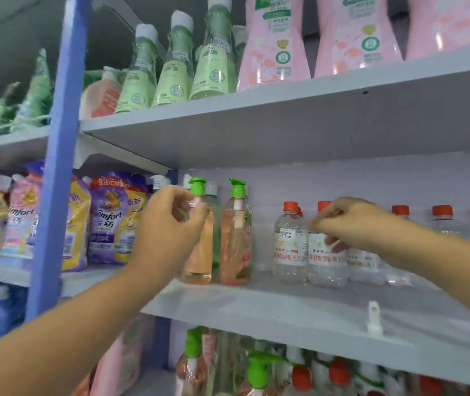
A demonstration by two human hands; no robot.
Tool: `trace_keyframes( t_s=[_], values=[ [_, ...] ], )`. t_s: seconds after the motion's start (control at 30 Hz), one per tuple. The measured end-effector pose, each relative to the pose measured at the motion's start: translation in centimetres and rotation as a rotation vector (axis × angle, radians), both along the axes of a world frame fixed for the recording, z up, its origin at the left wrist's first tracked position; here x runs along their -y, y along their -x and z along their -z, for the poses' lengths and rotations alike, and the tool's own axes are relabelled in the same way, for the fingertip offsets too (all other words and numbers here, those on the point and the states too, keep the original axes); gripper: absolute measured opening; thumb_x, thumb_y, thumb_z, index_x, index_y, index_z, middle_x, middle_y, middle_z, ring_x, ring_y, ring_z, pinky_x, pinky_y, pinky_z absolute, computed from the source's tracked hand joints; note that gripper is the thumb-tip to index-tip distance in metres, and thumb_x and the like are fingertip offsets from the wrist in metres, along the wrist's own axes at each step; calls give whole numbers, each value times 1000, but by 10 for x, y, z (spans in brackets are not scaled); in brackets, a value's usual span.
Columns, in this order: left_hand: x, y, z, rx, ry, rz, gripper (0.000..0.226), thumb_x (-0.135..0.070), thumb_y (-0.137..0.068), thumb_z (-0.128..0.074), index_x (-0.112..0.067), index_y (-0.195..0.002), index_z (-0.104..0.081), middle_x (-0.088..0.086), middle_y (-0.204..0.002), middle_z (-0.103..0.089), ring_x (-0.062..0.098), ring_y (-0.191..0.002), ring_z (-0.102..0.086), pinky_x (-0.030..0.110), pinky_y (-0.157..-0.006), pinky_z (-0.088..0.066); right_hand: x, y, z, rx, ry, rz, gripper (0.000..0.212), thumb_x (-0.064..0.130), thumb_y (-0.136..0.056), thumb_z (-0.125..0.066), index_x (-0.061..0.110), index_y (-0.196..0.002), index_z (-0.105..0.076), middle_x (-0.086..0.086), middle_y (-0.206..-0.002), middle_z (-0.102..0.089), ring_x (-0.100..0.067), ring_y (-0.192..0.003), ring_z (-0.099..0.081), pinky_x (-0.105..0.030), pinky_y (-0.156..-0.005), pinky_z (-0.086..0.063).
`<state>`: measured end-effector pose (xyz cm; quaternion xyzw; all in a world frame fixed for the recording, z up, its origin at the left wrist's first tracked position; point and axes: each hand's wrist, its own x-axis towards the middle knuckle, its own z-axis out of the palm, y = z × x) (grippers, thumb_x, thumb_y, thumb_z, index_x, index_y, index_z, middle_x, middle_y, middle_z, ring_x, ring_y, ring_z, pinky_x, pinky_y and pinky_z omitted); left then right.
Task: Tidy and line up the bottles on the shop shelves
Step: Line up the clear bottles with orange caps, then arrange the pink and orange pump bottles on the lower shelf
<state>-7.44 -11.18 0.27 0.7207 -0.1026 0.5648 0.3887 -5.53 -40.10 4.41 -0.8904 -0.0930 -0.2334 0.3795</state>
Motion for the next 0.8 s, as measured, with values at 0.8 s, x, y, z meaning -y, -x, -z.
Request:
trace_keyframes(
  t_s=[0.8],
  values=[
    [-183,78,106,-260,1,656,52,-59,-63,-72,-56,-113,-61,-28,-97,-74,-7,-83,-71,1,-63,-48,-198,119,75,243,-173,150,61,90,-51,-67,54,-100,-64,34,-88,-71,14,-73,-66,-26,-66,-47]
  ],
)
